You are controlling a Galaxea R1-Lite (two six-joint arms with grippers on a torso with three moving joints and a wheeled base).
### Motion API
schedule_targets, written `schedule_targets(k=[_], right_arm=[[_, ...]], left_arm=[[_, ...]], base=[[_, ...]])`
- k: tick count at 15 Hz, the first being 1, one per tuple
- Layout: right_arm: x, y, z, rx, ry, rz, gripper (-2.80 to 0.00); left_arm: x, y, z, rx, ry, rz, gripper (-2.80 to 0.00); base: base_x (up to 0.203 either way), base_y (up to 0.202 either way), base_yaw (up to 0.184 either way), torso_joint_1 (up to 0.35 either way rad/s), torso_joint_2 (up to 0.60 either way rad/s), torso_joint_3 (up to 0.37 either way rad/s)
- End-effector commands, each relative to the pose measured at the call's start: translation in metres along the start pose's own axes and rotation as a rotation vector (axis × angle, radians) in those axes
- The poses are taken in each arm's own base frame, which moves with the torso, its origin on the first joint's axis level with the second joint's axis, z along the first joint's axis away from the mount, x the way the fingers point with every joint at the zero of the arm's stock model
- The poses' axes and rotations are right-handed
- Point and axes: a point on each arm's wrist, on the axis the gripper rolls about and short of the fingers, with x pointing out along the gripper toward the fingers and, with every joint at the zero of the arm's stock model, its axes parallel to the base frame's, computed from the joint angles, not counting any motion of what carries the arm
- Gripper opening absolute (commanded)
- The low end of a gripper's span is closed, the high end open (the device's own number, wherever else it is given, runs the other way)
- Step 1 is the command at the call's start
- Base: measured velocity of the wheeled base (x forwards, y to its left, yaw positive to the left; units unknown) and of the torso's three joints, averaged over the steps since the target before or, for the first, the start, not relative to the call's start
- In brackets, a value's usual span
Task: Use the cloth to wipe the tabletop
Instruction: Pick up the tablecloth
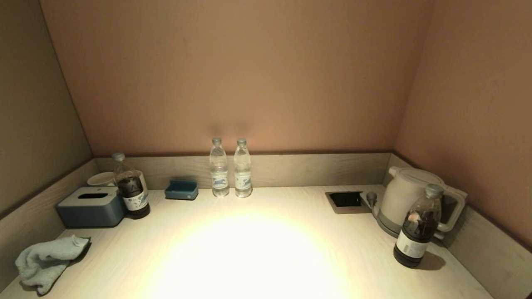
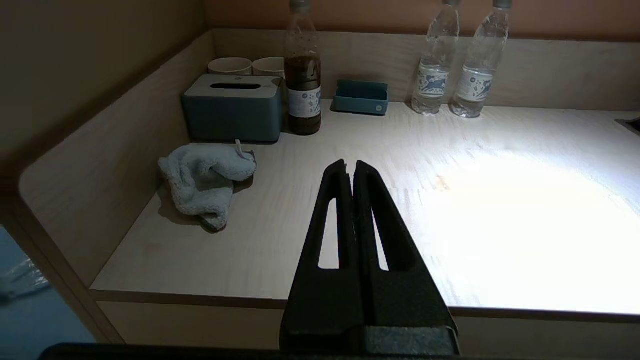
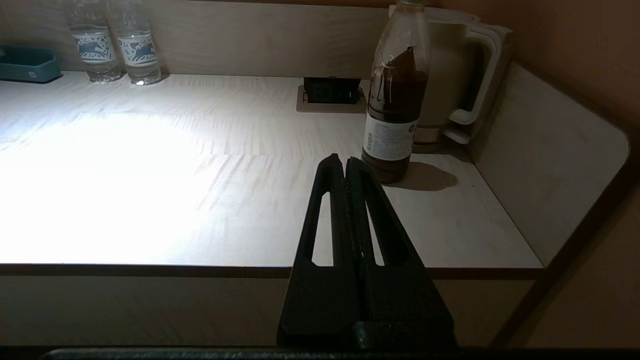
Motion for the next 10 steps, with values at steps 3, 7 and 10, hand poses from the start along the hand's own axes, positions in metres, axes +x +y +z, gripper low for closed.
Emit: schedule_targets(k=[3,7,10], right_arm=[[0.000,0.000,0.000,0.000,0.001,0.001,-2.80],[0.000,0.000,0.000,0.000,0.000,0.001,-2.80],[0.000,0.000,0.000,0.000,0.001,-0.001,-2.80]], left_arm=[[0.041,0.000,0.039,-0.031,0.207,0.109,-2.80],[0.116,0.003,0.051,-0.092,0.482,0.368,-2.80],[0.172,0.008,0.040,-0.085,0.633,0.534,-2.80]], base=[[0.000,0.000,0.000,0.000,0.00,0.000],[0.000,0.000,0.000,0.000,0.00,0.000],[0.000,0.000,0.000,0.000,0.00,0.000]])
